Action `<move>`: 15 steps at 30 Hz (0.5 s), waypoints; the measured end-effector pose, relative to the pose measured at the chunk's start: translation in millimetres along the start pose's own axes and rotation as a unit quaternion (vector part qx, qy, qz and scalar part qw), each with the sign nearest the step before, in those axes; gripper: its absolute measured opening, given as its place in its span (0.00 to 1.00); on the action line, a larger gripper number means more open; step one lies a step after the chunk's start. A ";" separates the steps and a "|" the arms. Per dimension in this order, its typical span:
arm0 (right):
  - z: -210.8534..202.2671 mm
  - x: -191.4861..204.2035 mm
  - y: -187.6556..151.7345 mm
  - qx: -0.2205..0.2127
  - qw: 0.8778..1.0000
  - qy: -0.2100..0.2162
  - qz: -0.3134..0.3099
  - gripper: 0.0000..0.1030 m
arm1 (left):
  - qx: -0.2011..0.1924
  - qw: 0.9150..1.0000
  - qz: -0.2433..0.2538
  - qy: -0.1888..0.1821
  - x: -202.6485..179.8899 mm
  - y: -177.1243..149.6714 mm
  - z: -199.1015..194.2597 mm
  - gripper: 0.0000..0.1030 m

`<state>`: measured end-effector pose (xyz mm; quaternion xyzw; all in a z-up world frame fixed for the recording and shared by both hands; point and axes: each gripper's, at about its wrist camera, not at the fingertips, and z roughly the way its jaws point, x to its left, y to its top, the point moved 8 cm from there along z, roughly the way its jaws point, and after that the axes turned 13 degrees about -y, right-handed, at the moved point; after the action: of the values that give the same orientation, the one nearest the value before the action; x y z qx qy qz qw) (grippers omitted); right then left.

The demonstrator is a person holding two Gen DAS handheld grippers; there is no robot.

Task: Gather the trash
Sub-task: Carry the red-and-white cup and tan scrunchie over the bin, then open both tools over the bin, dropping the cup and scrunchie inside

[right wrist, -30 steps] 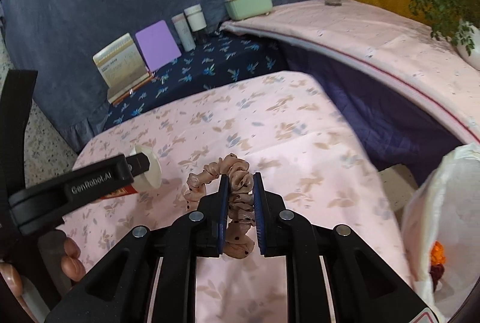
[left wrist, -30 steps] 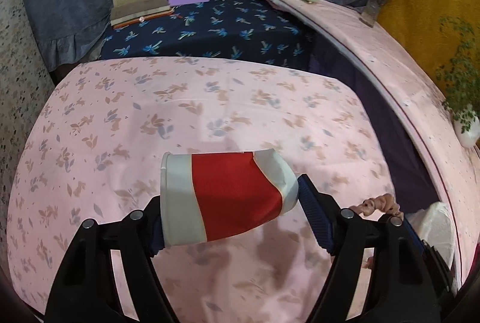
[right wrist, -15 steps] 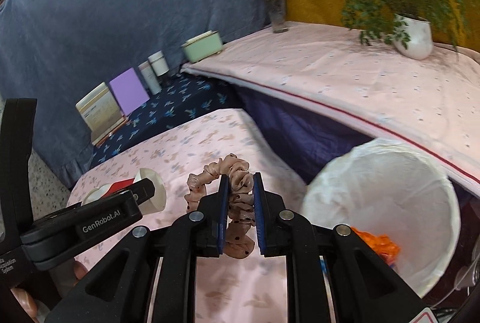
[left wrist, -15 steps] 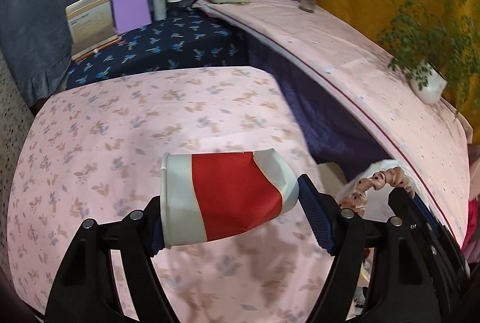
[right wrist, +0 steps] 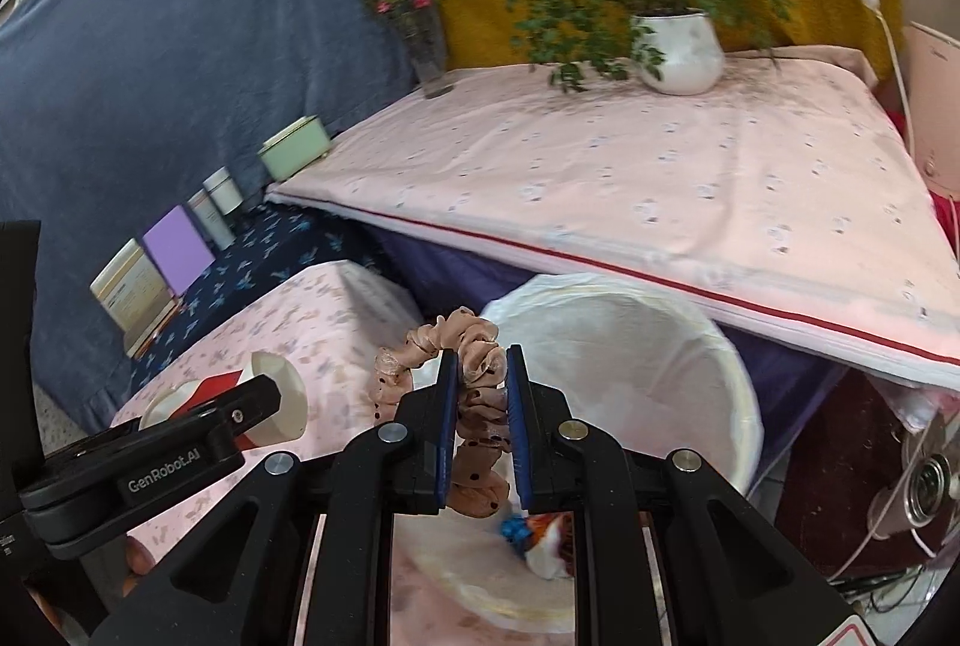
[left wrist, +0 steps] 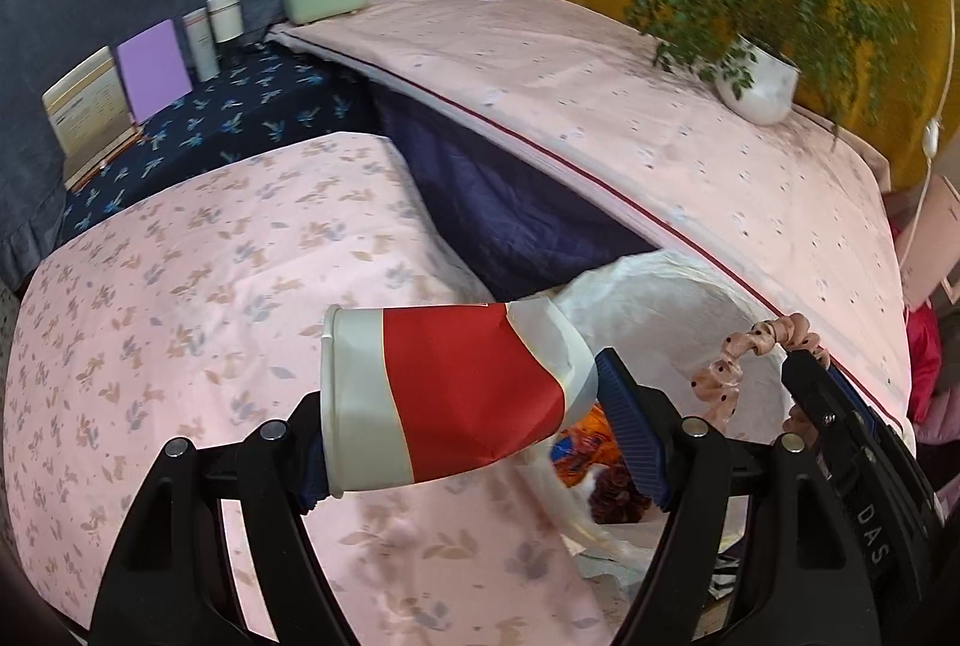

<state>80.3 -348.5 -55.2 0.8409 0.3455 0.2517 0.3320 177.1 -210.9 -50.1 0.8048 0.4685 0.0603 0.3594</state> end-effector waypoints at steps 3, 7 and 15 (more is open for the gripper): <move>1.7 -20.2 -0.2 0.001 1.000 -0.011 0.011 0.14 | 0.008 1.000 0.015 -0.009 -19.9 -3.3 8.1 0.70; 3.8 -41.0 -1.7 0.002 1.000 -0.023 0.020 0.14 | 0.016 0.999 0.033 -0.022 -41.4 -7.1 16.6 0.70; 6.4 -62.1 -6.1 0.004 0.999 -0.033 0.033 0.14 | 0.031 0.997 0.057 -0.037 -68.0 -14.2 29.1 0.70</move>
<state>42.5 -394.1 -75.8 0.8611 0.3073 0.2334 0.3311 141.9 -276.0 -64.2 0.8429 0.4097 0.0365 0.3470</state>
